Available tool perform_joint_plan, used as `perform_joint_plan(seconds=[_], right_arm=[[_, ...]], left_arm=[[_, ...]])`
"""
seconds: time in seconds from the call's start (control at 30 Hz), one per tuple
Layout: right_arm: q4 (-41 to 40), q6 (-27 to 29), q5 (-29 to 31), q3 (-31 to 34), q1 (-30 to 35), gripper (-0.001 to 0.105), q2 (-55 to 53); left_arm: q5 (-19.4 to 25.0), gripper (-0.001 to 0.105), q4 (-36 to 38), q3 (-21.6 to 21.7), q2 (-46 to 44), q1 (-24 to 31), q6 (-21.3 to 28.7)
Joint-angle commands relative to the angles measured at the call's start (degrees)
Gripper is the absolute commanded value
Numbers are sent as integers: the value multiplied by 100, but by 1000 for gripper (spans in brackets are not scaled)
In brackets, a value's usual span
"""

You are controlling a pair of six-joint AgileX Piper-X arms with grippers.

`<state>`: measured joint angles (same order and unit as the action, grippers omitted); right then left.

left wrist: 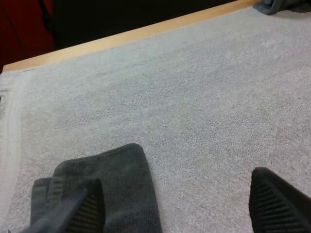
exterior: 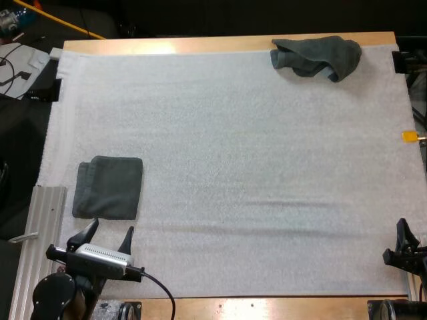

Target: Pick towel from pile, fold and stack

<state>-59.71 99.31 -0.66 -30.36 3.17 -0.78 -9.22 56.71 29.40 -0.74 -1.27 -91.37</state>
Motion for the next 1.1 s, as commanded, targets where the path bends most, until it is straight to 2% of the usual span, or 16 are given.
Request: perform_joint_plan(seconds=[0.0,0.87,1.07], right_arm=[[36,27,-7,-24,7,64,-223],[32,16,8,-31,8,64,-218],[-14,7,-34,-251,16,64,-147]], left_arm=[[2,61,-94,25,-804,2,-38],[13,61,-103,27,-776,-11,-62],[-56,61,-114,199,-630,-39,-155]])
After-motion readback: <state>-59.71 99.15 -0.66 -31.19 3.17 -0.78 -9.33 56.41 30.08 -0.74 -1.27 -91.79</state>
